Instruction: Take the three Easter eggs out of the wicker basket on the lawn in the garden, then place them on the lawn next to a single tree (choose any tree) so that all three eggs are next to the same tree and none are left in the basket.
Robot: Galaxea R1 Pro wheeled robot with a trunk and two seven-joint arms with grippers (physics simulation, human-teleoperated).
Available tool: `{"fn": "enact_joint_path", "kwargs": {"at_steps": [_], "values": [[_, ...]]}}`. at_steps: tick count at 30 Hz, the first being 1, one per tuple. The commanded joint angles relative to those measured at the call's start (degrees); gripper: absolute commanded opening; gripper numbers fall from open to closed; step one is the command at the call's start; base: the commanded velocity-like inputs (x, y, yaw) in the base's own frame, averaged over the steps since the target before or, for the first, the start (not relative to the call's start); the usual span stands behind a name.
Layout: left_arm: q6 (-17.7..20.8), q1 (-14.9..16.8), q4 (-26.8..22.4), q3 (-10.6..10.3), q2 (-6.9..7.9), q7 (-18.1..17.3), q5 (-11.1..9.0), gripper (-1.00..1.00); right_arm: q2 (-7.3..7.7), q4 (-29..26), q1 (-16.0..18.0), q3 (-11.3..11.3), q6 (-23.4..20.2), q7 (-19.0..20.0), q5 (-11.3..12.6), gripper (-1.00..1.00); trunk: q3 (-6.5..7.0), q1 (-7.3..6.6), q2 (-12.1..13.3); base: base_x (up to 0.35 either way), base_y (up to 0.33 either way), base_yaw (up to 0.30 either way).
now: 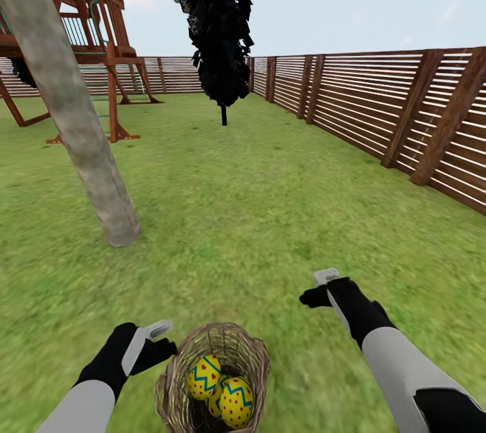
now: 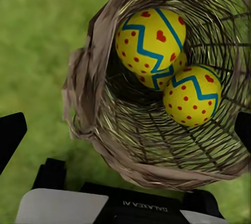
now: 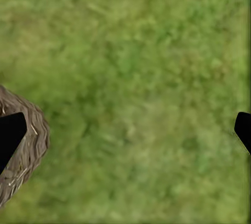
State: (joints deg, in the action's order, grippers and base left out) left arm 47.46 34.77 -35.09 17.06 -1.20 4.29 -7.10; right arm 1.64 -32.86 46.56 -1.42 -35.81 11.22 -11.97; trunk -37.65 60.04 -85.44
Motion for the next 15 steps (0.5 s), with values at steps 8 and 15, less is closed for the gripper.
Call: {"fn": "enact_joint_path", "kwargs": {"at_steps": [8, 15], "values": [[0.3, 0.0, -0.1, 0.3, -0.49, 4.7, -0.7, 1.00, 0.14, -0.1, 0.0, -0.4, -0.3, 0.5, -0.9, 1.00, -1.50, 1.76, -3.3, 0.000, 0.000, 0.000], [0.2, 0.1, -0.6, 0.1, -1.55, 11.8, -1.0, 1.00, 0.13, -0.2, 0.0, -0.6, -0.3, 0.5, -1.0, 1.00, -2.75, 3.30, -6.1, 0.000, 0.000, 0.000]]}}
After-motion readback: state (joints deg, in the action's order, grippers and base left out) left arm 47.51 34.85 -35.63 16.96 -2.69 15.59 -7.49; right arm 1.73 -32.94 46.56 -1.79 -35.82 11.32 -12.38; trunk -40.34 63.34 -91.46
